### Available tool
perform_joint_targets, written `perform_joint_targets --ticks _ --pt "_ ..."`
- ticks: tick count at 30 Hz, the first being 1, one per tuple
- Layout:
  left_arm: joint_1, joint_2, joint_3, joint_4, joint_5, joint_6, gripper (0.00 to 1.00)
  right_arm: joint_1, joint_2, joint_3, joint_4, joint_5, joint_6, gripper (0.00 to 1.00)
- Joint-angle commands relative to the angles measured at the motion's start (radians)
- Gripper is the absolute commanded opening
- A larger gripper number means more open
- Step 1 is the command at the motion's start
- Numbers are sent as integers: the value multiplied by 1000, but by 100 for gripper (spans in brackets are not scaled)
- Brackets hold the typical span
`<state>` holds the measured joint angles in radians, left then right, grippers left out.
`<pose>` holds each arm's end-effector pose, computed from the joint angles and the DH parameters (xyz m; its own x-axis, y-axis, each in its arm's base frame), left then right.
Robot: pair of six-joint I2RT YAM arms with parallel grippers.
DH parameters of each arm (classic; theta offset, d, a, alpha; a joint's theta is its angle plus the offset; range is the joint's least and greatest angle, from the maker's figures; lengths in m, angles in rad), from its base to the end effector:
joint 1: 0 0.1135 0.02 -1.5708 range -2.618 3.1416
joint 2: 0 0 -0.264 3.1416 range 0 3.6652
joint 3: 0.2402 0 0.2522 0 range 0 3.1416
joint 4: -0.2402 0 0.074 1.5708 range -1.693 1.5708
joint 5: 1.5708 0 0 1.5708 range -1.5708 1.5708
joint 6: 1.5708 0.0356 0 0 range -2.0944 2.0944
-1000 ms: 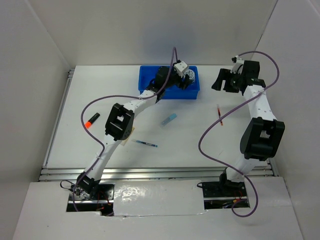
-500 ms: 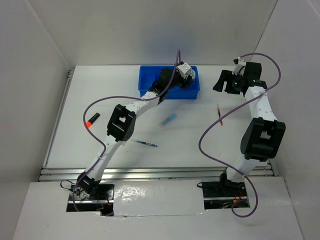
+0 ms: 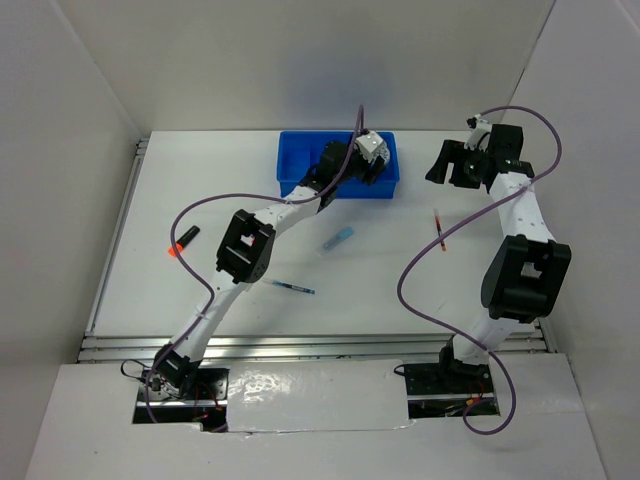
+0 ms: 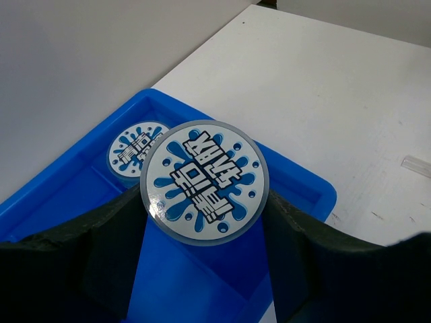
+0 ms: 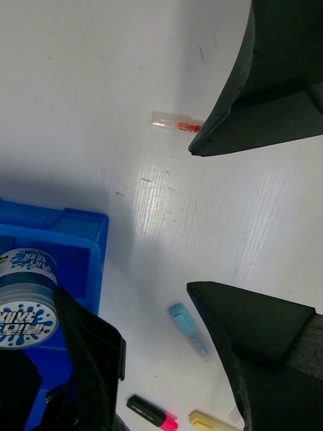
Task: Sort the stationery into containers
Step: Place the stationery in the storage box.
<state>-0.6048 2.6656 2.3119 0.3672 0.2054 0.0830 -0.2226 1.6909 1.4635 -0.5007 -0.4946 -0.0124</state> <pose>0.5010 -0.3551 0.2074 0.0711 0.0495 -0.9962 0.7210 0.6876 0.0856 0.3767 -0.0679 0.3087 -0.6471 0.1353 -0.7503 -0.1593 0.9384 0.3066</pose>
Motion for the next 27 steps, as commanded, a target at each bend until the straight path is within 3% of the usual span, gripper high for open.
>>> perform_joint_targets --ticks 1,11,18,19,22,27 --pt "-4 -23 15 113 -9 23 23 -6 -27 18 36 -18 -4 81" --pt "-13 -23 11 110 -32 12 49 -8 -17 34 27 -21 -3 81" --pt "-15 -22 11 108 -38 -2 60 -8 -16 37 21 -24 -3 81" --pt "-16 -23 7 110 -41 -2 71 -8 -16 37 21 -22 -3 81" --pt "-18 -27 4 113 -41 -9 86 -8 -14 37 21 -22 2 81" --pt "-16 -35 -2 130 -55 -9 90 -8 -19 35 17 -22 0 80"
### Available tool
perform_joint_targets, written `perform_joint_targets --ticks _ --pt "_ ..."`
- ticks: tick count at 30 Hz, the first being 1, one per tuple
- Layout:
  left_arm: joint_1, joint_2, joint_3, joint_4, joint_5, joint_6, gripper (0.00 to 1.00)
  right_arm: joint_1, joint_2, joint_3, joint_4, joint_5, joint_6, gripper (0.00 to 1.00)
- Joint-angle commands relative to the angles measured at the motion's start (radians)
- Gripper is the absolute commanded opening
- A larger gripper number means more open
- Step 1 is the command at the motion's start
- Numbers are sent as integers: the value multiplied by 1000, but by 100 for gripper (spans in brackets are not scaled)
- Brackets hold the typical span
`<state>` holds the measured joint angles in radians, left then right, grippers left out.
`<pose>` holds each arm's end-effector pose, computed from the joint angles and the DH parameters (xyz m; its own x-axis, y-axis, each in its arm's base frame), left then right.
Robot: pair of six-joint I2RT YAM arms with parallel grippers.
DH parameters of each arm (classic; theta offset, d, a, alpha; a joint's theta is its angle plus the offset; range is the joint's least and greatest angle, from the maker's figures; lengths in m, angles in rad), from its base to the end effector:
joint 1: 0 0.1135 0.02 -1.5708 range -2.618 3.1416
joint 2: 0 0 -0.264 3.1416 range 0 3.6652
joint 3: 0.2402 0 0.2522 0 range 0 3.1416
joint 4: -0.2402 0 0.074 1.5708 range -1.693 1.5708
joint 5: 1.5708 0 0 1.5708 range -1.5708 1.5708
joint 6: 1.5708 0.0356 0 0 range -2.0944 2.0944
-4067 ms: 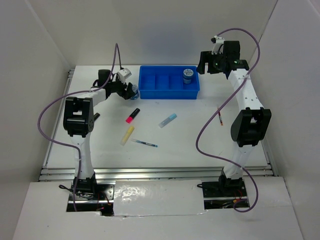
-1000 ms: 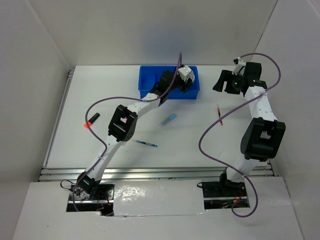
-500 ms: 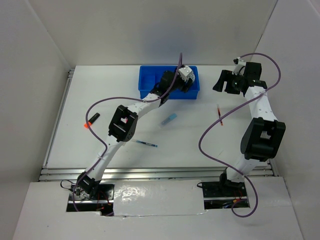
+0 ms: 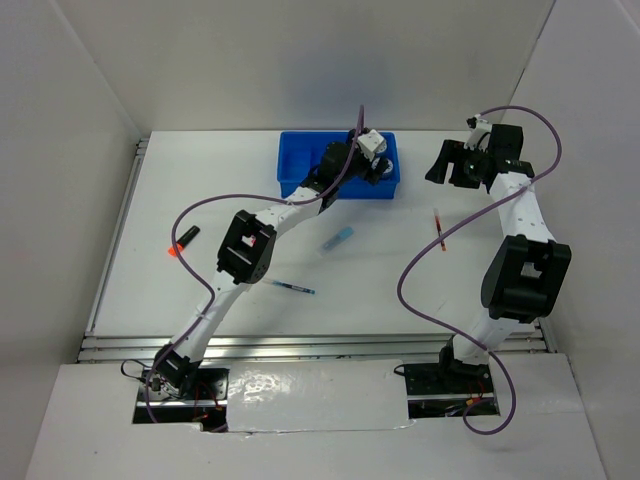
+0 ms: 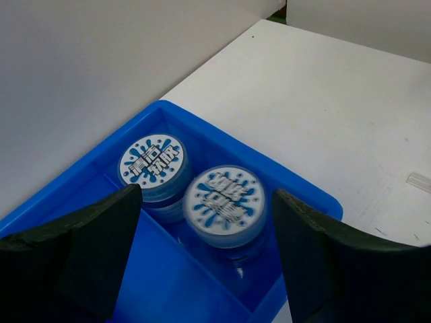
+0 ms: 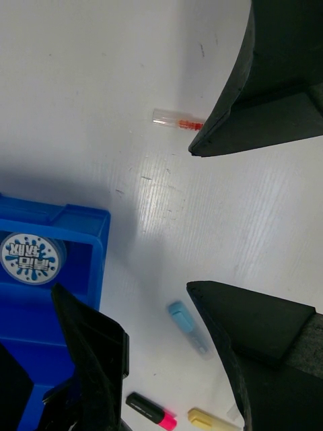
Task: Sort the stationery into containers
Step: Place the stationery in the storage box, then pick up the pen from the center of the board.
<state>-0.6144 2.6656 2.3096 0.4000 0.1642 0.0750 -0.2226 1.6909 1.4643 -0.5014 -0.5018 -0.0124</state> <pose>0.4985 -0.3588 0.2101 0.0885 0.0281 -0.9957 0.6975 0.7119 0.0820 0.3767 -0.0677 0.3090 -0.6470 0.1353 -0.7504 -0.1647 0.9361 0.3108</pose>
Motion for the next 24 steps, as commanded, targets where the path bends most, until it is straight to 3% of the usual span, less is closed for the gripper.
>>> perform_joint_targets --ticks 1,5,11,14,15,18,22,24 --pt "-7 -39 2 99 -14 -1 90 -8 -23 33 20 -15 0 81" --pt "5 -67 -3 111 -15 -15 88 -7 -34 21 20 -11 3 80" --pt "36 -229 -53 79 -45 -27 85 -4 -57 -4 -14 81 11 77" --pt "93 -372 -93 -113 -58 -111 85 -3 -53 11 -96 158 3 68" --pt "116 -445 -101 -245 -49 -163 86 2 -47 14 -117 183 -9 64" --pt "238 -577 -159 -495 50 -263 99 12 -24 -7 -176 249 -32 59" --pt "434 -722 -283 -705 141 -328 99 46 47 -7 -206 307 -40 54" --pt "481 -803 -361 -768 127 -313 99 57 93 -2 -198 339 -31 53"
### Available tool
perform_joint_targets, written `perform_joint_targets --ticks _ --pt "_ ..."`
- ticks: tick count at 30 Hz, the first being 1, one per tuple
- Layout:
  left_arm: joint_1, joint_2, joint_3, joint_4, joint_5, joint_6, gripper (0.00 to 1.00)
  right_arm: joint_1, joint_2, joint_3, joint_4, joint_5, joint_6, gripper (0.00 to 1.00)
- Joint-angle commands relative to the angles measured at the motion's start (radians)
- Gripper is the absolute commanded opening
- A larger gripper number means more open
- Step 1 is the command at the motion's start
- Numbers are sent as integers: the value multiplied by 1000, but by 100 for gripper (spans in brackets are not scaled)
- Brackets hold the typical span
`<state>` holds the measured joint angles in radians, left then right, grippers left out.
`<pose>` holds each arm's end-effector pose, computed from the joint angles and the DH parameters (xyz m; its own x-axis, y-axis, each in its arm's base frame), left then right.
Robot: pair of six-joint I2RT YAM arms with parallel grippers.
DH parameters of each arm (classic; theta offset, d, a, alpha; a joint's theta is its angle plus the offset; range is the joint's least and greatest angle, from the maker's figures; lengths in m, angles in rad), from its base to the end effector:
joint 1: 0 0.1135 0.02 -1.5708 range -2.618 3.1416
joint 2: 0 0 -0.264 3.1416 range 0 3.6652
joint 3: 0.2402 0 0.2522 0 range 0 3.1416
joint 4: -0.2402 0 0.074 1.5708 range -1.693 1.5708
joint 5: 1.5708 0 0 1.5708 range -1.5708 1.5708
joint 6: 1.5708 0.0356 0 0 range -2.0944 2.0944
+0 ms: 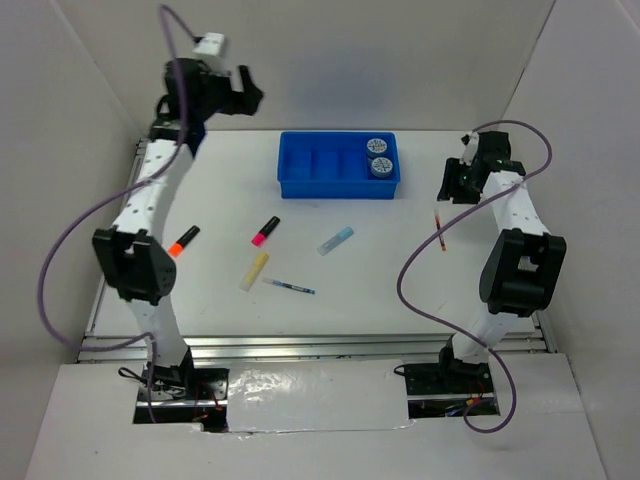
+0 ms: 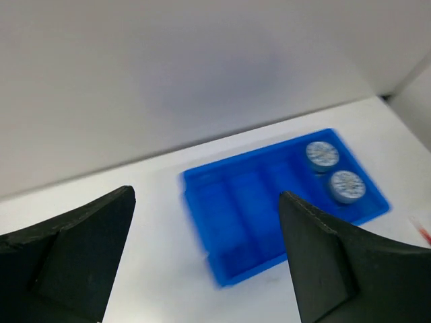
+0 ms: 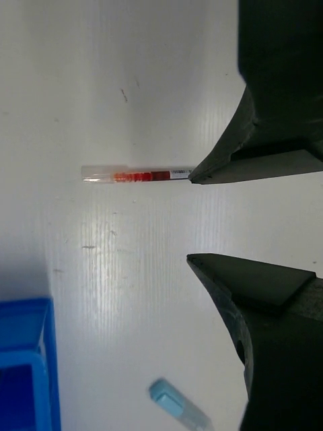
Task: Sort the stationery into containers
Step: Pick up the pen from the center of the board.
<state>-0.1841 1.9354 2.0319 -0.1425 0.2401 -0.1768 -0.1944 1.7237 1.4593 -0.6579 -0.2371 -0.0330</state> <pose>0.4513 -0.0926 0.4385 -0.1168 -0.1520 -0.9814 0.3970 0.8987 -0.1865 0.3724 -0.0648 0.2818 -0.7832 0.1215 -0.6098 0.0228 0.9857 0.1672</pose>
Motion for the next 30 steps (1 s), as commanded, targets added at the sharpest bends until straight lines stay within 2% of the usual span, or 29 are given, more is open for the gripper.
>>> perform_joint_targets --ticks 1,4,5,8,11,19,30 --pt "82 -94 -113 -280 22 -49 99 42 76 6 -40 87 -8 52" --pt "132 -211 -270 -307 -48 -26 99 61 138 19 -46 140 -4 51" --pt "144 -280 -368 -298 -54 -27 99 68 155 24 -52 148 1 50" --pt "208 -421 -566 -243 -29 -29 99 76 206 42 -62 185 11 50" --pt "256 -501 -666 -245 24 2 99 84 243 49 -57 226 13 49" --pt "359 -585 -797 -206 133 20 99 89 290 35 -46 280 5 46" --pt "379 -566 -806 -161 192 -3 97 85 318 26 -26 294 -7 32"
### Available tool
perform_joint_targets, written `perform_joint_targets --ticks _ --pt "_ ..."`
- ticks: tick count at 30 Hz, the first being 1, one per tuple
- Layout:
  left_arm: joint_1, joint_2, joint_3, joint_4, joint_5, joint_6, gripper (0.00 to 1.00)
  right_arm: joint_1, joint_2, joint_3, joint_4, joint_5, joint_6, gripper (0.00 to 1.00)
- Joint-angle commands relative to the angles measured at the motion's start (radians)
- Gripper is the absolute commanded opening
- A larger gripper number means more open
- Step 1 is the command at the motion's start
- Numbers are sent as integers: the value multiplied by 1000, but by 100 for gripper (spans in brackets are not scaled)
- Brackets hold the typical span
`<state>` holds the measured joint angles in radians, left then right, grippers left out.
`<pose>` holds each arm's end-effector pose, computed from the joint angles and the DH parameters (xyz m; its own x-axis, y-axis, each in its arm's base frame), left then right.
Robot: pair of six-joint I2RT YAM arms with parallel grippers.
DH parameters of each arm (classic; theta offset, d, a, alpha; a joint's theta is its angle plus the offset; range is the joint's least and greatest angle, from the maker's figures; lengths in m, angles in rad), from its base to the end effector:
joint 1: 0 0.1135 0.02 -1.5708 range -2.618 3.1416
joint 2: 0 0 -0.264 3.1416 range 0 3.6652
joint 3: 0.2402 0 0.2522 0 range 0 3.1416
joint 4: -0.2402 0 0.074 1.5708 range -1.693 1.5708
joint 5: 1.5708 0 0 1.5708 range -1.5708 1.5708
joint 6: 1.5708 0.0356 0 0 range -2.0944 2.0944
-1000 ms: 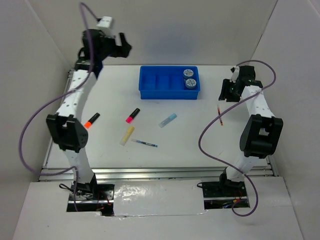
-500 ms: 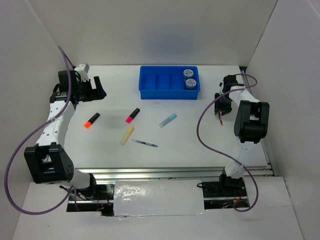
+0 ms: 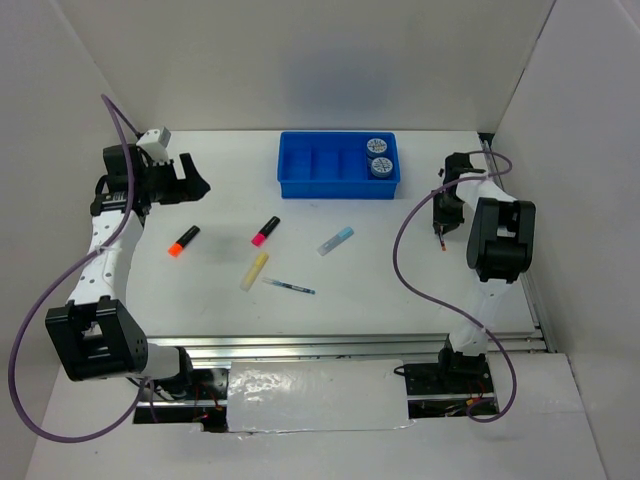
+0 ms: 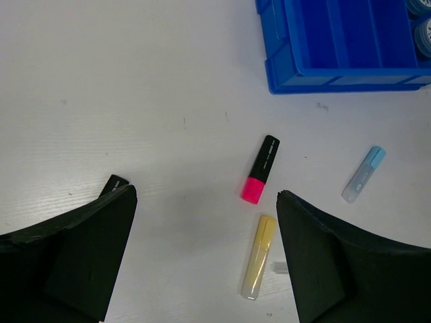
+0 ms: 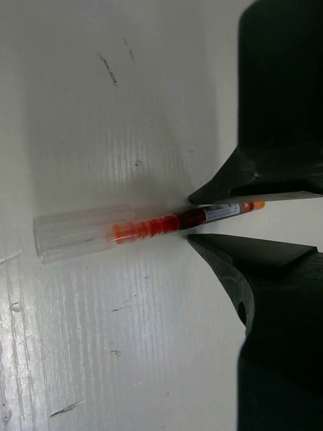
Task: Sort the stationery into containers
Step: Pick up the pen from the center of the board.
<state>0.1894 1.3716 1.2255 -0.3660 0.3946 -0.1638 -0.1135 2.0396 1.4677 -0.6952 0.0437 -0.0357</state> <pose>0.3090 0.0453 0.3436 -0.5001 -0.2491 -0.8293 0.0748 0.9417 -0.3280 0.4077 -0.0480 0.1623 -0.9520 0.0726 -0.2974 0.0922 0.9944 -0.0523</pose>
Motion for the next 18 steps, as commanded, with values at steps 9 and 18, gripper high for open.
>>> perform_joint_targets --ticks 9,18 --pt "24 14 -11 99 52 -54 96 31 -59 -26 -20 -39 -42 0" --pt "31 11 -73 180 70 -95 93 170 -360 143 -129 -392 -58 0"
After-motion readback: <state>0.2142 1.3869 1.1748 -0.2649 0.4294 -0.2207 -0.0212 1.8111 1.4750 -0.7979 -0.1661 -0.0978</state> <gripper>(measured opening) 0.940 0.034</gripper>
